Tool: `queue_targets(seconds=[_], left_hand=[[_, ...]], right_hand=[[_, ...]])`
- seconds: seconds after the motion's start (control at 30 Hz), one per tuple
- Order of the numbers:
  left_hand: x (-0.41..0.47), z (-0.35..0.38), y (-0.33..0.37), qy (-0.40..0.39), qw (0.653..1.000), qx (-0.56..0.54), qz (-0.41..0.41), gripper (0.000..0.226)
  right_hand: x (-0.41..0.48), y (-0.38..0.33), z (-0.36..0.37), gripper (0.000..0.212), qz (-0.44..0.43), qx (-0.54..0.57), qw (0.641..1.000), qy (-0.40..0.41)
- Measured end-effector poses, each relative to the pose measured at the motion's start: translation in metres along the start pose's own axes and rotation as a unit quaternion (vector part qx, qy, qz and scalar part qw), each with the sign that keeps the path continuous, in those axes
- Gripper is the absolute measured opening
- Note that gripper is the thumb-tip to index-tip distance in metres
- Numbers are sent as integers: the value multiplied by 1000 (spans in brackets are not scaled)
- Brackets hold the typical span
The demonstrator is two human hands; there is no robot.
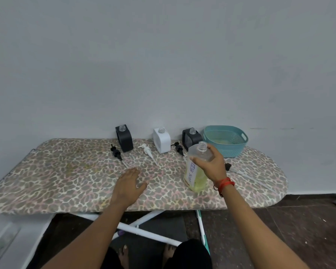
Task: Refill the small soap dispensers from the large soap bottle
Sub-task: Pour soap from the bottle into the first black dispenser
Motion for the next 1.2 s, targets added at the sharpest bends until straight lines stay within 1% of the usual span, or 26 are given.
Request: queue_targets(seconds=[0.13,0.23,0.33,0.43,0.5,0.57,0.63,0.73,0.83,1.0,1.1,1.2], left_hand=[[0,0,-2,0,1000,-13,-1,70],[0,-1,-2,-2,1000,-29,-2,68],[2,-9,-1,14,996,-84,-5,65],[17,-34,-7,77,992,-99,-9,75],[40,-58,-16,128,986,-104,-33,87],[67,-80,-27,150,980,-111,-65,98],[99,-91,-38,140,981,-105,-79,110],[138,-97,-49,94,990,-76,-78,129],[167,-93,-52,56,995,-50,-67,138],[195,-74,-61,2,998,-4,-63,139],[200,-72,-66,11,998,-9,-54,131],[198,-74,-69,30,997,-58,-49,123]], right_hand=[[-12,-11,43,55,-10,17,1000,0],[-22,-13,64,60,-21,29,999,0],[-27,-9,72,64,-27,31,999,5],[-28,-10,72,64,-45,34,998,20],[-28,-11,71,62,-59,36,997,27],[-28,-11,69,62,-70,35,996,33],[-26,-10,69,63,-84,31,995,33],[-24,-11,70,60,-99,38,994,32],[-24,-11,71,59,-117,43,992,34],[-21,-6,72,63,-125,52,990,35],[-20,-4,71,66,-133,57,989,41],[-20,-4,73,63,-136,53,988,39]])
Point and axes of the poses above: each hand's wrist, its own x-axis towards the middle knuckle, its own z-axis out of the palm, y = z × x, the point moved 9 cm from there along x, towards the middle knuckle, and after that the axes turned 9 degrees about y, right-handed, at the moved point
